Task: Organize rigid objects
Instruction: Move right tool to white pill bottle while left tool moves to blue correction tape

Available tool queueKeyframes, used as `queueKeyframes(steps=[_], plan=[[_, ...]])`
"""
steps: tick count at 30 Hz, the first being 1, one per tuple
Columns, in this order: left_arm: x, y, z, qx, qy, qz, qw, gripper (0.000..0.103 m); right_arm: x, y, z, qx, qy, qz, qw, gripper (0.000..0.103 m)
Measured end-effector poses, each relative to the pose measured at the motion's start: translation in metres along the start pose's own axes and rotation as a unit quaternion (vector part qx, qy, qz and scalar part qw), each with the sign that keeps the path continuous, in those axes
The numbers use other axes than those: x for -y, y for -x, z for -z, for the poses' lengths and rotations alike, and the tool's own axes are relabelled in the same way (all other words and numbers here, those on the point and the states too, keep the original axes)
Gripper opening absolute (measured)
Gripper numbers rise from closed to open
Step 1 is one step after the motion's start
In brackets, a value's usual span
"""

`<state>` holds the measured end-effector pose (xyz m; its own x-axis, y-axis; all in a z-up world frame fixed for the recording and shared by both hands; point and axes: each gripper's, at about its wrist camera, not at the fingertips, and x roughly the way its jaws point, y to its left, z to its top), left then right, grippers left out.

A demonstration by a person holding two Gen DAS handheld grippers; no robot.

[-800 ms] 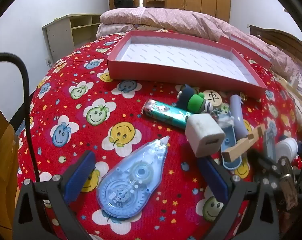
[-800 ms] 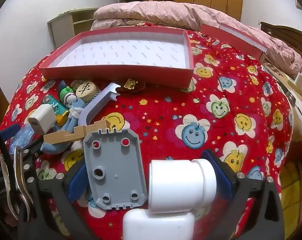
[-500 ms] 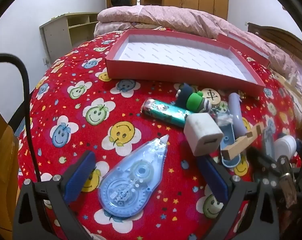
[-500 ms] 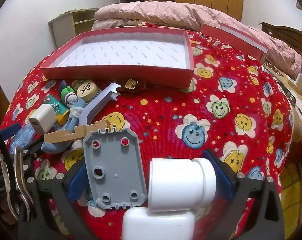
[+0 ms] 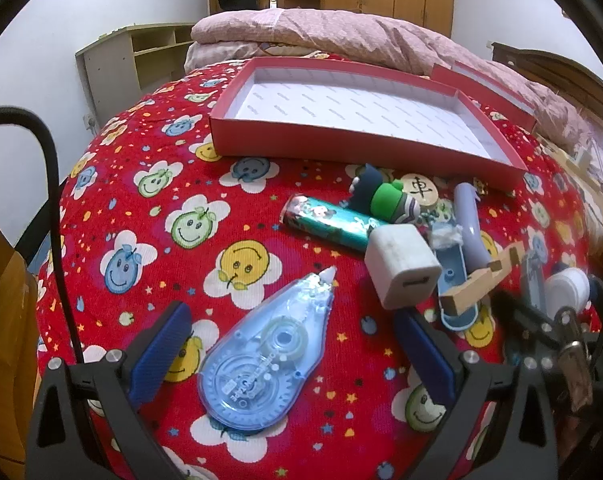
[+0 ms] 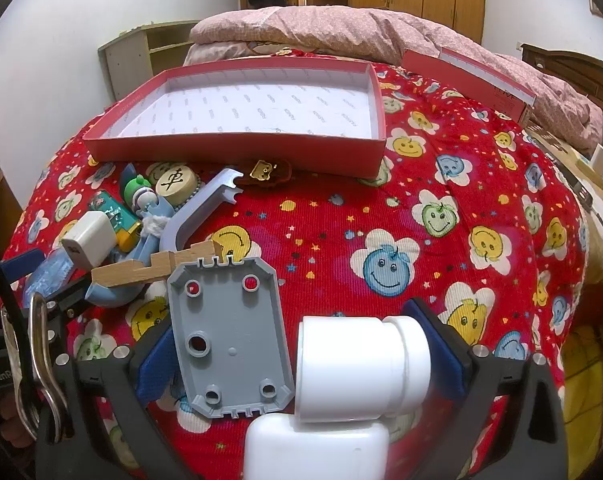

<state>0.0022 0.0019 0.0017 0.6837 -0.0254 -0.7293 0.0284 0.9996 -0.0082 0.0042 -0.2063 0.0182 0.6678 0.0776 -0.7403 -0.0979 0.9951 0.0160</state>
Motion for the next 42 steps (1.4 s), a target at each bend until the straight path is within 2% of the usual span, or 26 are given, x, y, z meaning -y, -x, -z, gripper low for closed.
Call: queueKeyframes(steps=[9,21,24,31,34,38,42], plan=[[-0.011,0.014,-0.002,0.013,0.016,0.012,0.9997,0.102,0.0,0.0,-0.002,-0.002,0.002,-0.002,1.0,0.102],[-0.012,0.04,-0.009,0.04,0.003,0.008,0.9992,0.102,-0.002,0.02,-0.003,0.013,0.024,-0.038,0.999,0.097],[-0.015,0.046,-0.017,0.041,-0.012,0.006,0.9991,0.102,0.0,0.03,-0.005,0.018,0.034,-0.048,0.998,0.097],[-0.03,0.048,-0.018,0.034,-0.002,0.016,0.9993,0.102,0.003,0.041,-0.005,0.018,0.041,-0.078,0.996,0.097],[-0.032,0.053,-0.016,0.038,-0.017,0.02,0.9989,0.102,0.002,0.046,-0.003,0.014,0.051,-0.079,0.996,0.097],[-0.033,0.059,-0.012,0.036,-0.062,0.01,0.9974,0.102,0.0,0.052,0.0,0.01,0.056,-0.074,0.996,0.096],[-0.032,0.061,-0.002,0.03,-0.07,0.039,0.9963,0.102,-0.005,0.058,0.001,0.019,0.063,-0.074,0.995,0.092]])
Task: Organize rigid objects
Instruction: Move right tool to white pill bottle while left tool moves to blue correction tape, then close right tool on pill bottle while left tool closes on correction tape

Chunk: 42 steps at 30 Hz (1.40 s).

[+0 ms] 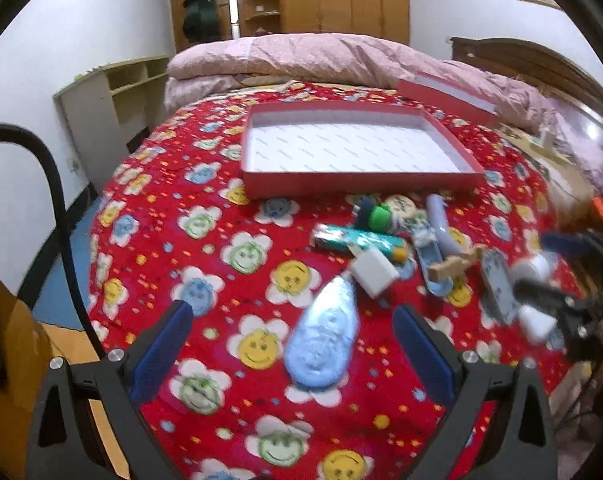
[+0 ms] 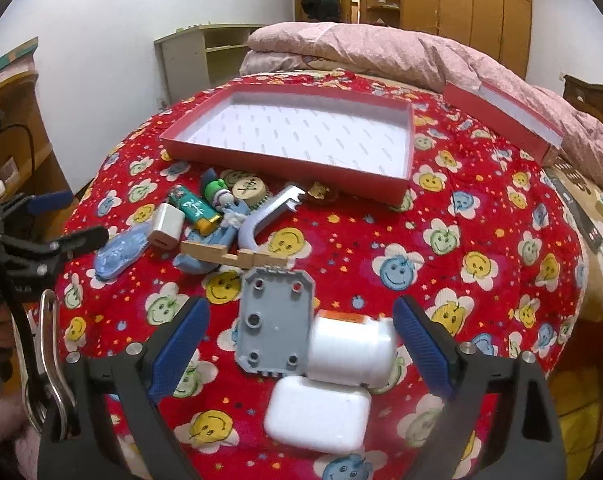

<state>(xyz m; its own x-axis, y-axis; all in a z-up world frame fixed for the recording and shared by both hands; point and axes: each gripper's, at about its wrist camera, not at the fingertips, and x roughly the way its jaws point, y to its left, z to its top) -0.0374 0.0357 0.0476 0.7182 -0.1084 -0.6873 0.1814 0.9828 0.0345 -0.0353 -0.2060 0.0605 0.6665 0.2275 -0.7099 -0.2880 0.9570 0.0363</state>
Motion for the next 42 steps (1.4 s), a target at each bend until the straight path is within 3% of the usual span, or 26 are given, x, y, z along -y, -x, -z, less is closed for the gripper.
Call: queueKeyframes(steps=[11,19,25,27,29,33,42], plan=[[0.013,-0.019,0.008,-0.022,-0.009,0.006,0.9997,0.087,0.008,0.008,-0.003,0.001,0.001,0.015,1.0,0.092],[0.009,-0.033,0.011,-0.046,0.009,0.01,0.9988,0.067,0.023,0.009,0.016,-0.042,-0.025,0.029,0.998,0.089],[0.011,-0.039,0.012,-0.052,0.012,0.013,0.9985,0.063,0.034,-0.003,0.019,-0.052,-0.058,0.024,0.997,0.082],[0.012,-0.04,0.012,-0.05,0.009,0.009,0.9986,0.062,0.036,-0.006,0.02,-0.051,-0.063,0.023,0.996,0.074],[0.015,-0.039,0.012,-0.049,0.004,0.011,0.9987,0.049,0.037,-0.01,0.02,-0.052,-0.066,0.02,0.996,0.068],[0.015,-0.037,0.011,-0.053,0.005,0.014,0.9985,0.049,0.04,-0.015,0.02,-0.055,-0.076,0.005,0.996,0.05],[0.005,-0.021,0.001,-0.044,0.04,0.035,0.9976,0.049,0.042,-0.011,0.014,-0.036,-0.078,-0.004,0.996,0.049]])
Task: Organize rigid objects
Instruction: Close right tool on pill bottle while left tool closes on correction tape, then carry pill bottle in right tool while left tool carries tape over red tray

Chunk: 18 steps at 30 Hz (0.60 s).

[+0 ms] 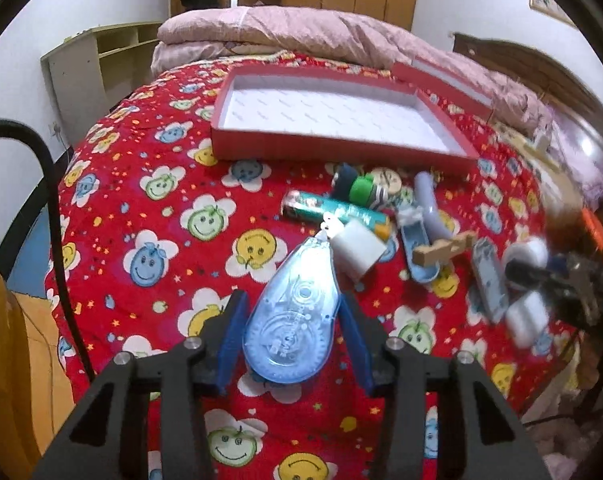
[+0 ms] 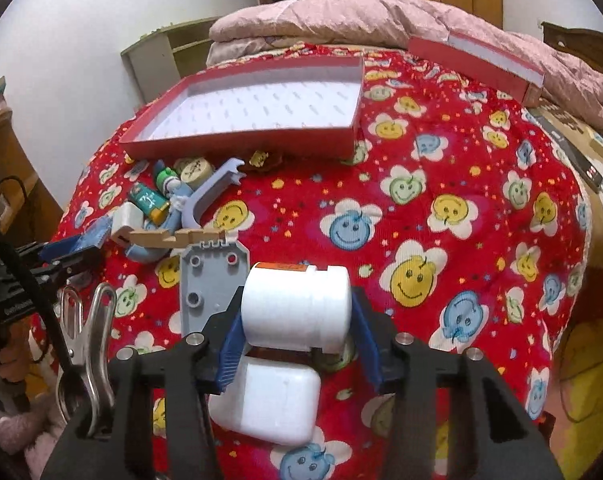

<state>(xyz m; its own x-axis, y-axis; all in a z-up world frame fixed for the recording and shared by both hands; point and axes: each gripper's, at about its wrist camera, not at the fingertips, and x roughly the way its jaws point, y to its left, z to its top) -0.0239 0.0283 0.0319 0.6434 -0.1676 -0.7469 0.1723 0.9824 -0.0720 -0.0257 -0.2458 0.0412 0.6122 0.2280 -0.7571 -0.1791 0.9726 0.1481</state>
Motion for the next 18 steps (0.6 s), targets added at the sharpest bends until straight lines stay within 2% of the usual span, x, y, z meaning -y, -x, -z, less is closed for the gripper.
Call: queueKeyframes(steps=[6,18], plan=[[-0.003,0.012,-0.01,0.028,0.026,-0.005,0.9993,0.049,-0.002,0.009,-0.002,0.021,0.008,-0.003,1.0,0.049],[0.005,0.011,-0.044,0.039,0.019,-0.001,0.999,0.049,-0.009,0.017,-0.033,0.038,0.033,-0.01,0.999,0.049]])
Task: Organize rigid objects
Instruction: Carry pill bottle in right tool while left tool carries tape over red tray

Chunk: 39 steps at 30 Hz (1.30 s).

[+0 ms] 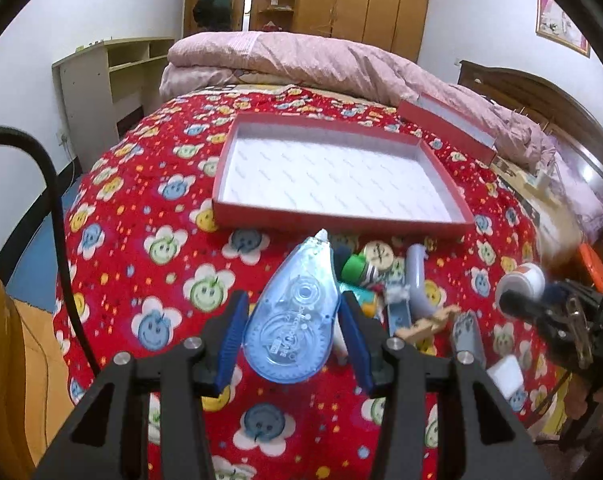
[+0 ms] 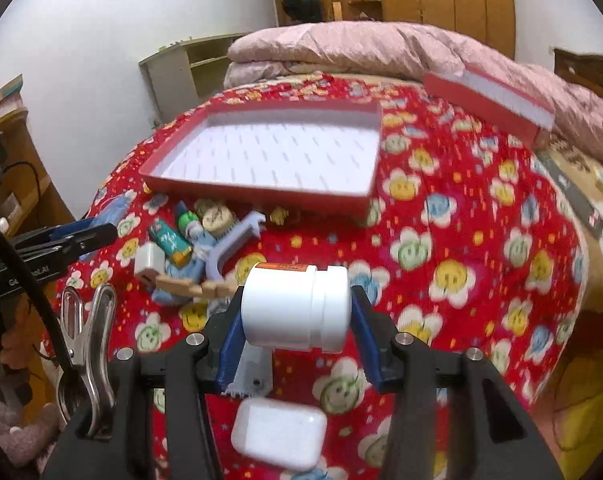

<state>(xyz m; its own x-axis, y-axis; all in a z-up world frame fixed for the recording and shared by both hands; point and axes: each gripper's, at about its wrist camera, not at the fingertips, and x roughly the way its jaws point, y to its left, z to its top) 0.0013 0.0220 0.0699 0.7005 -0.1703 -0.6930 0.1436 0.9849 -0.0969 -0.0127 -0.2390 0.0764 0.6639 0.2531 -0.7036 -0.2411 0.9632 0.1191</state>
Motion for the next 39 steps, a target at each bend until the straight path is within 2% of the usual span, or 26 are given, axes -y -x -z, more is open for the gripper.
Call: queueKeyframes(steps=[9,13,17,25,39], plan=[[0.0,-0.001,-0.043,0.0,0.028,0.03,0.9992,0.049,0.001,-0.004,-0.039,-0.009,-0.014,-0.014,1.0,0.049],[0.001,-0.009,-0.065,0.005,0.021,0.02,0.9996,0.049,0.004,-0.014,-0.057,-0.008,-0.015,-0.003,1.0,0.049],[0.003,-0.027,-0.083,-0.007,0.013,0.011,0.9998,0.049,0.01,-0.031,-0.077,-0.018,-0.021,-0.002,1.0,0.049],[0.0,-0.064,-0.096,-0.026,0.021,-0.001,0.9995,0.049,0.016,-0.062,-0.102,-0.02,-0.009,0.01,1.0,0.049],[0.017,-0.104,-0.108,-0.054,-0.002,-0.008,0.9985,0.049,0.017,-0.099,-0.114,-0.029,-0.006,0.006,1.0,0.049]])
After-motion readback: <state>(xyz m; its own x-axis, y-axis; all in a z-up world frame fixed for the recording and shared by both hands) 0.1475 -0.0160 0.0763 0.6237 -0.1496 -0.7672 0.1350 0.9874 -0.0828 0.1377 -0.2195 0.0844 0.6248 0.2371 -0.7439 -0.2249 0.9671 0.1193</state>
